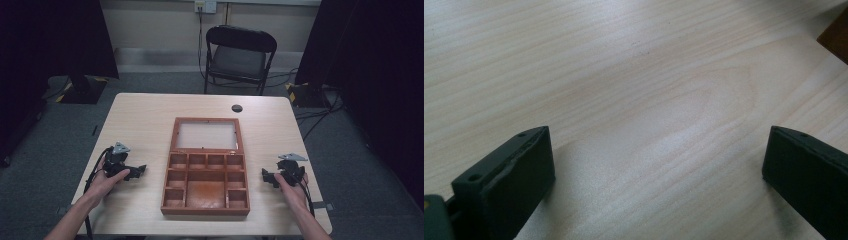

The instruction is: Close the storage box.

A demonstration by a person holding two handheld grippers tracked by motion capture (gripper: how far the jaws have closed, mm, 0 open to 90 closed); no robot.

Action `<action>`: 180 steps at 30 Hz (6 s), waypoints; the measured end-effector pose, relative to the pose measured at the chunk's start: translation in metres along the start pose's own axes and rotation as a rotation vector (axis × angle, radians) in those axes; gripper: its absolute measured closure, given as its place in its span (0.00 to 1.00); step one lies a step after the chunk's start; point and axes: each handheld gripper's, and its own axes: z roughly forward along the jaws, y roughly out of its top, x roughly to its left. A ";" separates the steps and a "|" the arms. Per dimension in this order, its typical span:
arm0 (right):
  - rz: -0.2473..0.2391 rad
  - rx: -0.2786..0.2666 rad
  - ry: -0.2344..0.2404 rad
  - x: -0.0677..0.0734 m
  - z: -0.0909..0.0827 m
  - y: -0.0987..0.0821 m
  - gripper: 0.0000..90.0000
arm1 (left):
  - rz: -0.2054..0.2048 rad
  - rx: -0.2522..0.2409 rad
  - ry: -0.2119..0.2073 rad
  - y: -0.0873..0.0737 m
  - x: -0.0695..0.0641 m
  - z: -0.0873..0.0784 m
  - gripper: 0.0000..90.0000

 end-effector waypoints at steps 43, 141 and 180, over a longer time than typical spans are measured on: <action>-0.023 -0.141 0.227 0.031 0.007 0.097 0.18 | -0.014 -0.093 -0.053 0.088 -0.028 -0.001 0.21; 0.167 -0.120 0.466 0.057 0.049 0.099 0.42 | -0.145 -0.065 -0.289 0.114 -0.062 0.058 0.24; 0.111 -0.232 0.490 0.055 0.017 0.120 0.45 | -0.119 -0.147 -0.295 0.128 -0.063 0.024 0.38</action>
